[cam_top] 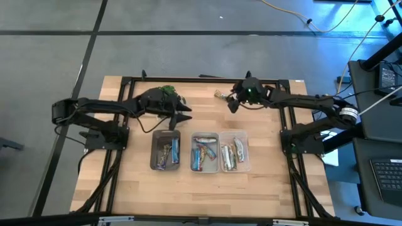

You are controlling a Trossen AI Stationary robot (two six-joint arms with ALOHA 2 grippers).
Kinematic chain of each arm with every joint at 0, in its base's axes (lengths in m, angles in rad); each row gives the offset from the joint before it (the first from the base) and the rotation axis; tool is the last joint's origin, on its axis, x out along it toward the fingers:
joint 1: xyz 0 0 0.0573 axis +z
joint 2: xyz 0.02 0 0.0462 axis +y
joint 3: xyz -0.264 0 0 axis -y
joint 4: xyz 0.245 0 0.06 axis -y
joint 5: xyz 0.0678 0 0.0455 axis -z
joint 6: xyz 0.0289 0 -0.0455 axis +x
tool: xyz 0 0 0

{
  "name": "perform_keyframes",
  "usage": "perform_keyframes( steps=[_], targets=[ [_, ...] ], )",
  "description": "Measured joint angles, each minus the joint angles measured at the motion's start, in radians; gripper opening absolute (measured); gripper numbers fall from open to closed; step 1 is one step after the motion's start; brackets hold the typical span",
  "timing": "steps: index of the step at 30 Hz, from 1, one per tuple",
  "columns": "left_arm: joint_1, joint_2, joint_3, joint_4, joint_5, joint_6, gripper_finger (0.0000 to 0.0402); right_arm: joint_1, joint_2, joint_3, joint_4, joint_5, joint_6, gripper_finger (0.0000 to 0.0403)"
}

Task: Pick and place Granola Bars by type
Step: Put the granola bar into the transparent bin

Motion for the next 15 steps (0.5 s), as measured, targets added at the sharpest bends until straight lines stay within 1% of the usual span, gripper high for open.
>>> perform_keyframes(
  steps=[4, 7, 10, 12, 15],
  targets=[
    [0.028, -0.017, -0.006, 0.000, 0.000, 0.048, 0.0196, -0.055, 0.048, 0.000, 0.025, 0.001, -0.055, 0.0308],
    [0.040, -0.017, -0.006, 0.001, -0.003, 0.085, 0.0196, -0.075, 0.093, 0.000, 0.082, 0.004, -0.075, 0.0340],
    [0.044, -0.017, -0.006, 0.001, -0.029, 0.108, 0.0196, -0.078, 0.154, 0.001, 0.121, 0.004, -0.101, 0.0354],
    [0.048, -0.017, -0.006, 0.001, -0.052, 0.111, 0.0196, -0.079, 0.207, 0.000, 0.142, 0.004, -0.097, 0.0357],
    [0.057, -0.017, -0.006, 0.001, -0.055, 0.111, 0.0196, -0.085, 0.285, 0.000, 0.168, 0.002, -0.086, 0.0357]
  ],
)
